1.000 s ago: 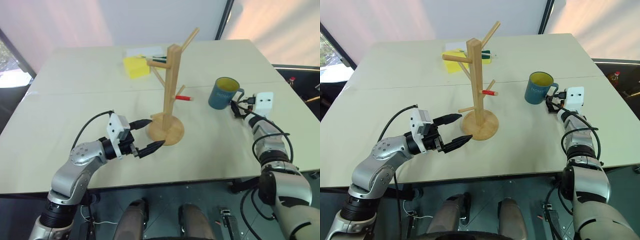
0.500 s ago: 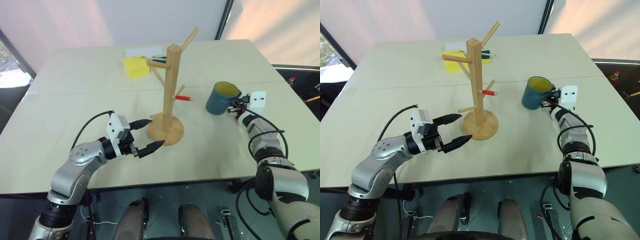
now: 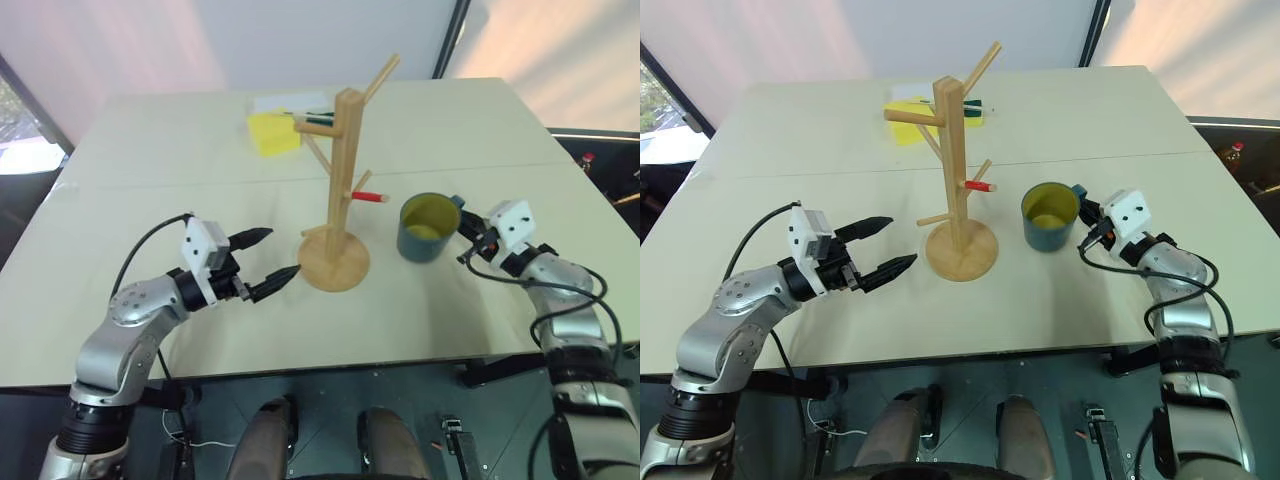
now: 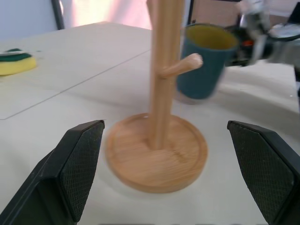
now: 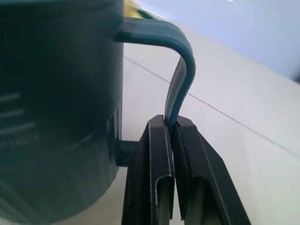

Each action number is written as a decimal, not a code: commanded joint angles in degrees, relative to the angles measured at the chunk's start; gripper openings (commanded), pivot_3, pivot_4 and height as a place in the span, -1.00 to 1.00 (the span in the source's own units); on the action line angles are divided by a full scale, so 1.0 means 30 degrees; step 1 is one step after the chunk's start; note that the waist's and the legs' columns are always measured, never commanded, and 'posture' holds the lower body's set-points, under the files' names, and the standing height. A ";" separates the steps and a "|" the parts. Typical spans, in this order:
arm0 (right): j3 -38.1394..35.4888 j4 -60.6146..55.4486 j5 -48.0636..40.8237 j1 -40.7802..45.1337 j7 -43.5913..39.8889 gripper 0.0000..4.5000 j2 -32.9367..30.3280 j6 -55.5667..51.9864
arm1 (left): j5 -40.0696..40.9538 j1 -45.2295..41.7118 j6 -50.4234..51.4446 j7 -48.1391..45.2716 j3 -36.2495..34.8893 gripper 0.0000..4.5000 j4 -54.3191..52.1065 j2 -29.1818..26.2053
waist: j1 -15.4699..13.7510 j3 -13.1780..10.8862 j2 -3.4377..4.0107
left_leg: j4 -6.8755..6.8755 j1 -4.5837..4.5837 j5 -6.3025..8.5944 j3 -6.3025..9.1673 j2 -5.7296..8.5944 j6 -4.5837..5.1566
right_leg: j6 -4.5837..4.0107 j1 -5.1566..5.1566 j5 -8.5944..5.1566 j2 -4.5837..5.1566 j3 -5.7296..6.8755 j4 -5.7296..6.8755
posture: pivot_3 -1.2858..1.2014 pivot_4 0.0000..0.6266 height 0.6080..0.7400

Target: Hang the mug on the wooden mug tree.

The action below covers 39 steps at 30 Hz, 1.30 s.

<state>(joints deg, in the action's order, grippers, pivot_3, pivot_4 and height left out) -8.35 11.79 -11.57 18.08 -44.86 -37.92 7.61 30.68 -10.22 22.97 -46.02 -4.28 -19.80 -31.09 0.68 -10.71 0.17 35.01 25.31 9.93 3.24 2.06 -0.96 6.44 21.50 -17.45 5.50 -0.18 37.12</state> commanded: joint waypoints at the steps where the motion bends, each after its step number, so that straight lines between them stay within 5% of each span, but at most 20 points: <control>1: 0.0209 -0.6064 -0.0535 -0.1065 -0.1253 -0.98 -0.1704 -0.1719 | 0.0220 -0.0451 -0.0765 -0.0545 -0.0956 1.00 0.0539 -0.0427 | 0.0025 -0.0002 -0.0001 | 0.0006 -0.0005 0.0001 0.0000 -0.0009 -0.0002 | -0.0005 -0.0006 -0.0003 0.0005 0.0000 -0.0006 | 0.03 -0.52 1.00; 12: -0.0269 -1.3283 -0.2279 0.0539 -0.1057 -0.98 -0.4134 -0.8587 | 0.1726 -0.1415 -0.0281 -0.1375 -0.1983 1.00 0.0872 -0.0760 | -0.0136 -0.0015 -0.0031 | -0.0010 0.0079 0.0013 0.0009 -0.0009 -0.0019 | -0.0027 0.0035 0.0001 0.0079 -0.0026 -0.0126 | 0.03 -0.52 1.00; 39: 0.3268 -1.2840 -0.0663 0.4256 -0.0559 -0.98 -0.3346 -1.0665 | 0.4860 -0.2235 0.2731 -0.1363 -0.1499 1.00 -0.2614 -0.1804 | -0.0427 -0.0024 -0.0046 | -0.0084 0.0080 0.0007 0.0010 -0.0011 -0.0002 | -0.0023 0.0011 0.0010 0.0044 0.0020 -0.0239 | 0.03 -0.52 1.00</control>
<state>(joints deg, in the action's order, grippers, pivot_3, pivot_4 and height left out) 2.12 -26.09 -14.15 29.40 -47.21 -48.15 -24.77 44.43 -16.27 31.10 -50.34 -8.32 -25.51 -36.03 -0.60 -10.78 0.03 34.76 25.55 9.95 3.27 2.03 -0.96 6.38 21.53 -17.42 5.63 -0.12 36.40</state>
